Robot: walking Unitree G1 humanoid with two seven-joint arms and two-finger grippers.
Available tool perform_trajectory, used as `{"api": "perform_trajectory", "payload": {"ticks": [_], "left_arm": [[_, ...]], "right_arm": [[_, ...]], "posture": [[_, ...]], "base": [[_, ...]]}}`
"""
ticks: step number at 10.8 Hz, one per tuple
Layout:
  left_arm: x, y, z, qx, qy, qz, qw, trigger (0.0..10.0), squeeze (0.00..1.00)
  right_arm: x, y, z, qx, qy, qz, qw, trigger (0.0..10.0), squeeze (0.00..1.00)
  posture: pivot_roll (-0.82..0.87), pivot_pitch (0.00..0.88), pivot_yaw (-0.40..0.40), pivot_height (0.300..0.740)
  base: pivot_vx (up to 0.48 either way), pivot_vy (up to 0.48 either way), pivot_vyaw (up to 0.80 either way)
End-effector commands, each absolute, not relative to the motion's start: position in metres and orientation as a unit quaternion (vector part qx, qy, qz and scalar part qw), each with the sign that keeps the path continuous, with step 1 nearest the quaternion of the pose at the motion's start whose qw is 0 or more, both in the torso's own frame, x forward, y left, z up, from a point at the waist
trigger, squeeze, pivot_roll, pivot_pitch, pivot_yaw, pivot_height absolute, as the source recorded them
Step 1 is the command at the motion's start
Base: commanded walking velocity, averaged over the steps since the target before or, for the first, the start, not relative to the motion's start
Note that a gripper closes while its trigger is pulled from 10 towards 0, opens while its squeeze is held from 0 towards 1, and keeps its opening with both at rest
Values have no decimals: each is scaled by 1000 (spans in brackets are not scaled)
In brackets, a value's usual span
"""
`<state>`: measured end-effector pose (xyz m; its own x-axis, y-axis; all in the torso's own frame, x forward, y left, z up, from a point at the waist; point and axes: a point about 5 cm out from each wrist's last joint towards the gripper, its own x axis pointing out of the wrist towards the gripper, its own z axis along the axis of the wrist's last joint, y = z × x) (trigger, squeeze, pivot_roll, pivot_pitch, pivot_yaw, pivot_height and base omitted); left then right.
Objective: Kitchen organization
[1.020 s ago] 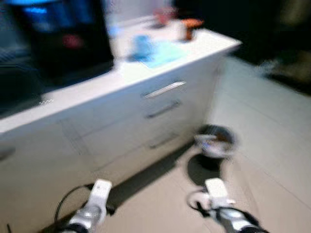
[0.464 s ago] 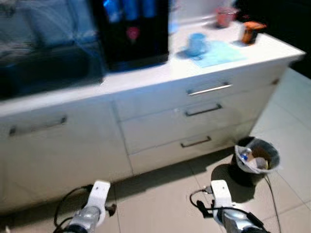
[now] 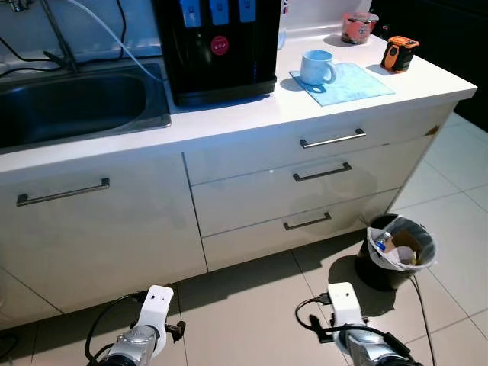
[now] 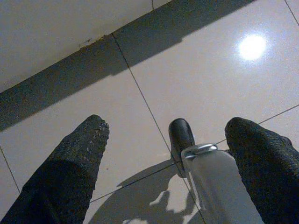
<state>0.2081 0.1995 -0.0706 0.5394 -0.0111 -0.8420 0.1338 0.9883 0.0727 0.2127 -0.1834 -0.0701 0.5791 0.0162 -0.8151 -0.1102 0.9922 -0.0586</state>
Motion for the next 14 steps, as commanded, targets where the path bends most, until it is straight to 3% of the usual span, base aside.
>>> {"api": "perform_trajectory", "payload": {"ticks": [1, 4, 11, 14], "left_arm": [[209, 199, -70, 61, 475, -45, 877, 10000, 0], [209, 199, -70, 61, 477, -45, 875, 10000, 0], [210, 200, -70, 71, 479, -49, 873, 10000, 0], [210, 201, -69, 72, 480, -47, 873, 10000, 0]], "right_arm": [[217, -187, -67, -69, 438, 31, 896, 10000, 0], [213, -175, -70, 12, 454, 65, 889, 10000, 0], [217, -185, -67, -78, 436, 26, 896, 10000, 0], [216, -181, -68, -54, 440, 42, 895, 10000, 0]], "posture": [[30, 0, 37, 740], [31, 0, 36, 740], [30, 0, 42, 740], [30, 0, 42, 740]], "base": [[0, 0, 0], [0, 404, 0], [0, 448, 0], [0, 442, 0]]}}
